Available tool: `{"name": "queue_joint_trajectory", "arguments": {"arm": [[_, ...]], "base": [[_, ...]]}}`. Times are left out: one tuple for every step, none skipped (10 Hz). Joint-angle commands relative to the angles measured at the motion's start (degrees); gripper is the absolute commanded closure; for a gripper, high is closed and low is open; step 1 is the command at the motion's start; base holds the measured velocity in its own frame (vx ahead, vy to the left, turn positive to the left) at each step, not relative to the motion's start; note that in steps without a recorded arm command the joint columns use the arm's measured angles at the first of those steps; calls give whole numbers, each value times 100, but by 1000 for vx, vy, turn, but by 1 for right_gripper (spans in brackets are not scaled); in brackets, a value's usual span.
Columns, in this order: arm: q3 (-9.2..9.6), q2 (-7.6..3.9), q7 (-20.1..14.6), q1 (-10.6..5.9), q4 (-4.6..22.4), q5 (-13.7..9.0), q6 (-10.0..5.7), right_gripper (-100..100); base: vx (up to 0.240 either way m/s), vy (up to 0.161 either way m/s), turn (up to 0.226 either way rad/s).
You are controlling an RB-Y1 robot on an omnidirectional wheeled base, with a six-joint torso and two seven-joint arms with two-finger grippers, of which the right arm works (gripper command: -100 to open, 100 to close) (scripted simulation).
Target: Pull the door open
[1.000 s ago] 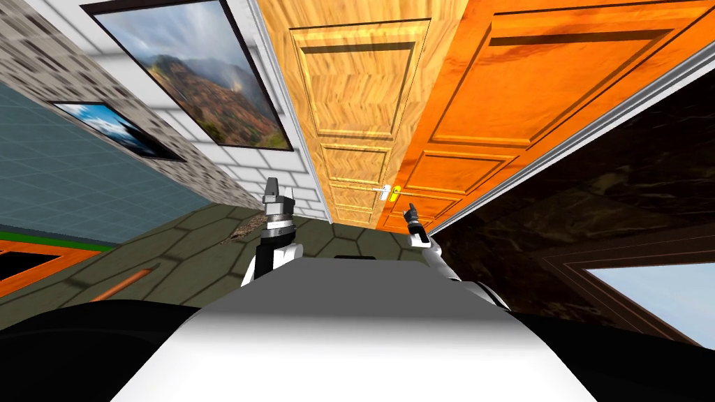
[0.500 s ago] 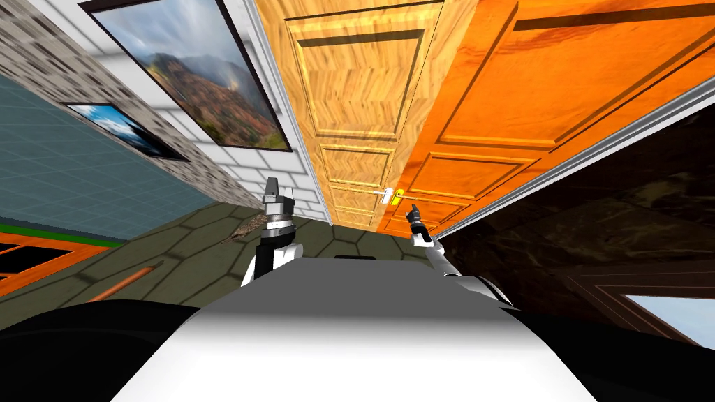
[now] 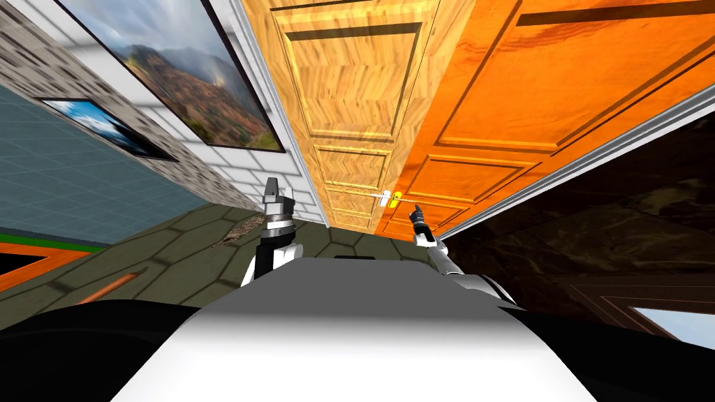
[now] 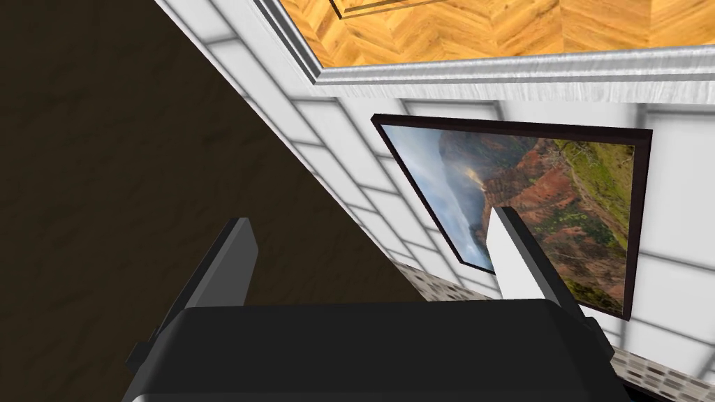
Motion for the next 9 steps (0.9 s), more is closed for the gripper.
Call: {"name": "queue_joint_trajectory", "arguments": {"arm": [[-80,-36,19,27,74,-12,-7,-100],[-117,-43,34,19,113,-15,6,-100],[-131,-37,43,5,131,-14,13,-100],[-128,-4,56,-30,140,-7,18,-100],[-89,62,64,-87,121,9,17,-100],[-46,119,67,-132,95,23,13,-100],[-63,85,58,-129,166,17,-12,-100],[-63,85,58,-129,166,17,-12,100],[-63,85,58,-129,166,17,-12,100]], "base": [[183,-144,-34],[212,-151,-20],[212,-122,17],[203,-31,82],[204,45,171],[196,122,147],[87,64,22],[-9,-8,-18],[-30,-22,9]]}}
